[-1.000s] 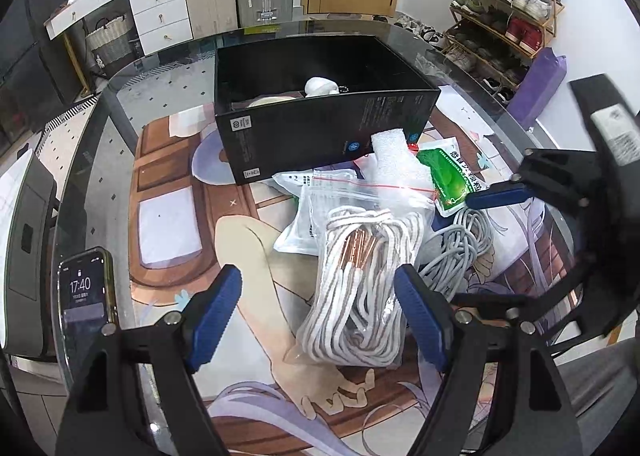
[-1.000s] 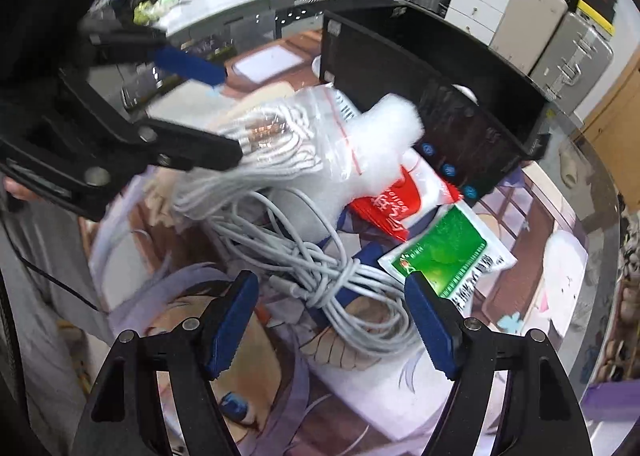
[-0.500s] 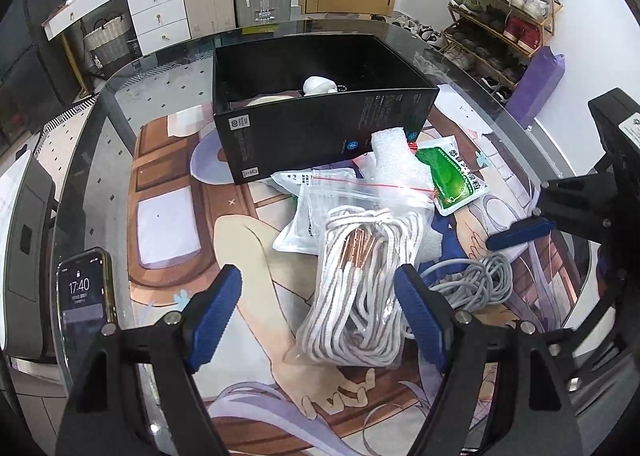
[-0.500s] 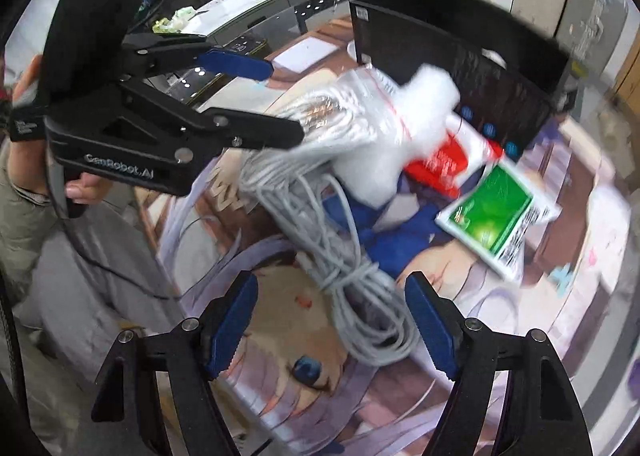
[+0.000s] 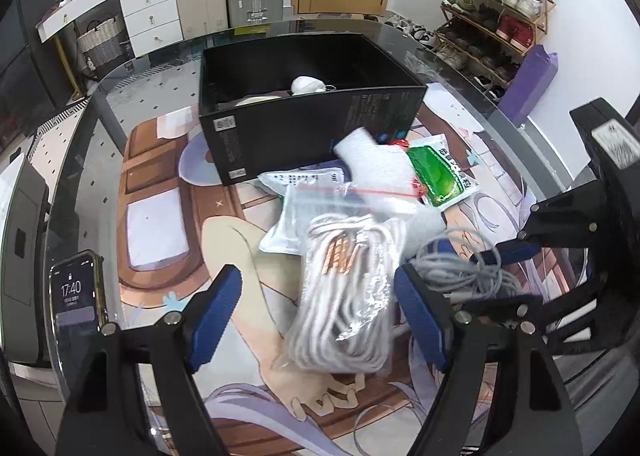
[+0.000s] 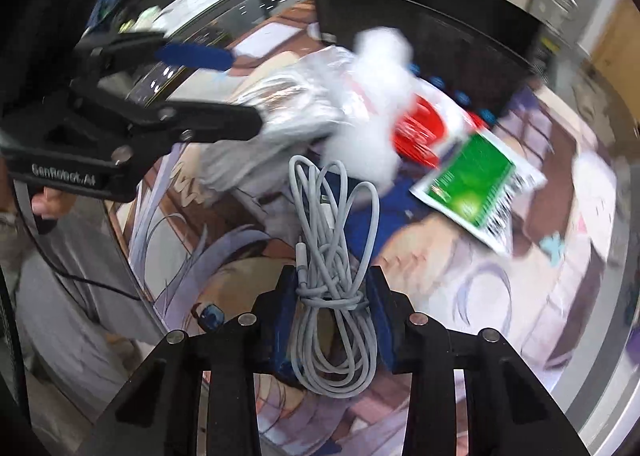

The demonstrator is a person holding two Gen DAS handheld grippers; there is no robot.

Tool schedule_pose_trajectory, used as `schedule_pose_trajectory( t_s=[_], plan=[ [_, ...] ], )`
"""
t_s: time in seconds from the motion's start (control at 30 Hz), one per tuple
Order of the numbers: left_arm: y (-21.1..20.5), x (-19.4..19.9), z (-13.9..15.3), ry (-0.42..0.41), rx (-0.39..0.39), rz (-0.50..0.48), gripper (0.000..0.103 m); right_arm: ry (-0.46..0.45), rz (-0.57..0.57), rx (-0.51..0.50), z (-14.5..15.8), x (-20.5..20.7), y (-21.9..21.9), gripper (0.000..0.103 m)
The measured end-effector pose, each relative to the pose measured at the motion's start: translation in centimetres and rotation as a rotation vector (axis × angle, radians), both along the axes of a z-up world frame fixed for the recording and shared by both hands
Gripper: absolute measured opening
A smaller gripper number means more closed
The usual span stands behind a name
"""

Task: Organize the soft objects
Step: 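Move the left tool to the white cable bag while the right tool grasps the grey cable bundle, then grasp the zip bag of white cables with the left tool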

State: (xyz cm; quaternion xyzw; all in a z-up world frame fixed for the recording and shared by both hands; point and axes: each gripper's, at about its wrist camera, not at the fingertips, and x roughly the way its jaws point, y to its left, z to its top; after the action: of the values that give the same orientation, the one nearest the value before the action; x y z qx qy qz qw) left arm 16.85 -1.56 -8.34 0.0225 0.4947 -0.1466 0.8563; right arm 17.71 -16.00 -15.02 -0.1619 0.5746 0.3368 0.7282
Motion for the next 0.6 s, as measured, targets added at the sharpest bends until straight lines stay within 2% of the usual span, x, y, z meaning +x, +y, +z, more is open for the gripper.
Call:
schedule_pose_trajectory(
  t_s=[0.13, 0.27, 0.5, 0.57, 0.6],
  plan=[
    [-1.1, -0.2, -0.4, 0.006, 0.007, -0.032, 0.079, 0.051, -0.074, 0.070, 0.4, 0.0, -2.0, 0.036],
    [-2.0, 0.0, -1.5, 0.025, 0.050, -0.042, 0.079, 0.012, -0.076, 0.023, 0.4, -0.4, -2.1, 0.036],
    [-1.9, -0.1, -3.1, 0.073, 0.069, -0.036, 0.079, -0.006, -0.068, 0.037, 0.4, -0.3, -0.7, 0.036],
    [-1.9, -0.3, -3.2, 0.071, 0.076, -0.028, 0.076, -0.014, -0.056, 0.028, 0.2, -0.3, -0.1, 0.036],
    [-2.0, -0.4, -3.3, 0.071, 0.078, -0.028, 0.069, -0.022, -0.049, 0.025, 0.2, -0.5, 0.3, 0.036]
  ],
)
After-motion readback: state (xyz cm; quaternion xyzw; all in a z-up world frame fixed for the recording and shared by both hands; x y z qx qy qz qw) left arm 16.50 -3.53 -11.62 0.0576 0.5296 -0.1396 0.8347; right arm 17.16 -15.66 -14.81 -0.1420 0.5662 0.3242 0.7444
